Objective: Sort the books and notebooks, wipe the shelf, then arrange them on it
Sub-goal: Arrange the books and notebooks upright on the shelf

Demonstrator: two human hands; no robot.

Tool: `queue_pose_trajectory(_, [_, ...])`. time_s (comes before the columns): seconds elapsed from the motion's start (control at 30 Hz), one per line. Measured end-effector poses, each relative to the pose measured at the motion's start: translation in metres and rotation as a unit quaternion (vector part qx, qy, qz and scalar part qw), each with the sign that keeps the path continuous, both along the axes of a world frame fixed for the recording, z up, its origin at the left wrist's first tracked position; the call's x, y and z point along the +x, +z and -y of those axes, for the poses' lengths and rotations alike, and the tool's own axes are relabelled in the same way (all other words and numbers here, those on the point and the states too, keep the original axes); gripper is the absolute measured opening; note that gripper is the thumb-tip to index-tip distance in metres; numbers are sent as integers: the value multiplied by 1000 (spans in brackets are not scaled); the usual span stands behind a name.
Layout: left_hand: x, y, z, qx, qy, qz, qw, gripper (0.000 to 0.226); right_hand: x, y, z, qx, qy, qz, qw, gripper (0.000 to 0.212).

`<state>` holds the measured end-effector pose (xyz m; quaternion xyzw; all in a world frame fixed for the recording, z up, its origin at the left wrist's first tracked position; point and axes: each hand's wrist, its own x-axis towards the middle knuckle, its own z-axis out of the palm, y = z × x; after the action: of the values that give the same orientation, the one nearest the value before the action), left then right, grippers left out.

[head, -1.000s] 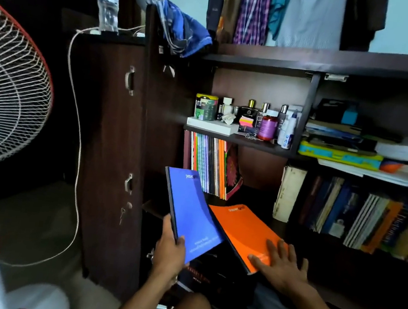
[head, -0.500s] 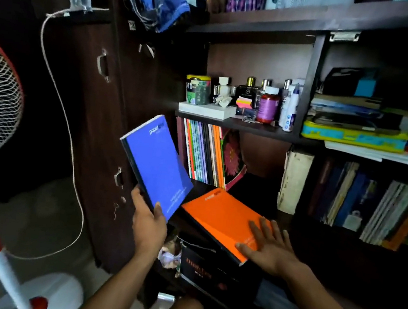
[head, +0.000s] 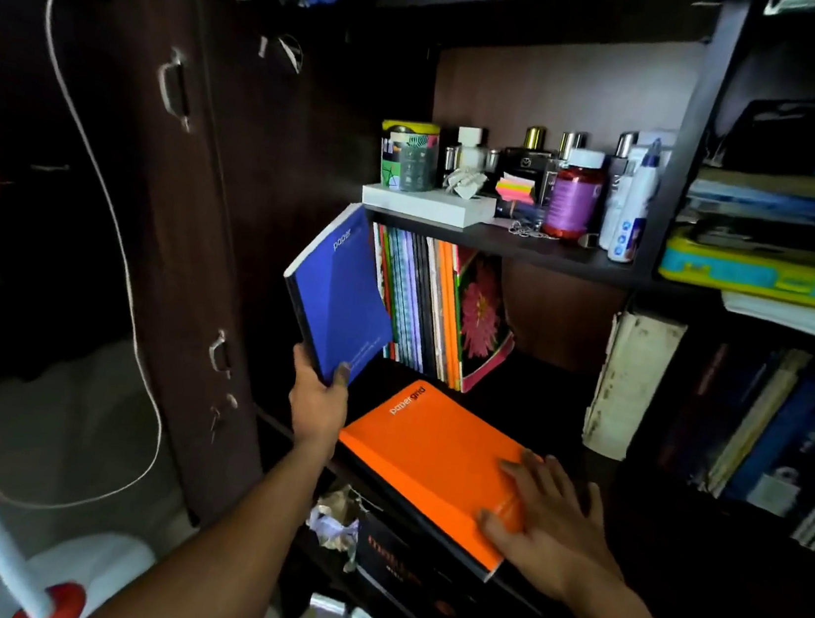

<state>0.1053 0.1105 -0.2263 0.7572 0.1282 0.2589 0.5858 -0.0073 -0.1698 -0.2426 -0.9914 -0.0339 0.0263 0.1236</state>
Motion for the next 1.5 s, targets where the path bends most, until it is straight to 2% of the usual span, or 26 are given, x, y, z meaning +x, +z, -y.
queue_pose_trajectory(0.17, [-8,1,5,43,-18,-31,998,44,-2,2,0,4,-4,-14,1000,98])
queue_pose_trajectory(0.27, [-21,-1,11,60,-33,-52,996,44,-1,5,-1,23,-7,-32,999,89])
queue_pose_trajectory(0.37, [-35,-2,13,104,-93,-67,988,48,5,12,1,71,-23,-55,996,81])
queue_pose_trajectory(0.47, [-44,-3,10,140,-149,-59,977,47,9,16,5,109,-31,-90,989,80])
queue_pose_trajectory(0.57, [-41,4,8,133,-127,-23,983,43,16,25,0,75,-46,-94,992,83])
queue_pose_trajectory(0.63, [-29,6,8,108,-85,-14,990,43,27,37,-9,27,-57,-68,996,83])
queue_pose_trajectory(0.7, [-21,6,8,91,-50,-16,994,46,39,48,-20,35,-48,-31,998,79])
queue_pose_trajectory(0.83, [-5,-2,7,98,-41,-14,994,46,93,45,-35,191,-30,35,981,79])
queue_pose_trajectory(0.97, [-3,-8,10,144,-51,-9,988,43,154,26,-61,323,-93,104,936,107])
queue_pose_trajectory(1.07, [-7,-4,13,169,-33,-26,985,47,185,17,-80,368,-111,166,908,113])
queue_pose_trajectory(1.2, [-3,-10,13,182,-36,-25,982,49,214,9,-80,350,-128,236,897,112])
queue_pose_trajectory(1.37, [-4,-13,12,166,-26,-22,986,48,230,-2,-74,326,-110,250,905,109])
queue_pose_trajectory(1.5, [-8,-4,20,147,-40,-23,988,50,229,2,-73,357,-129,259,888,115])
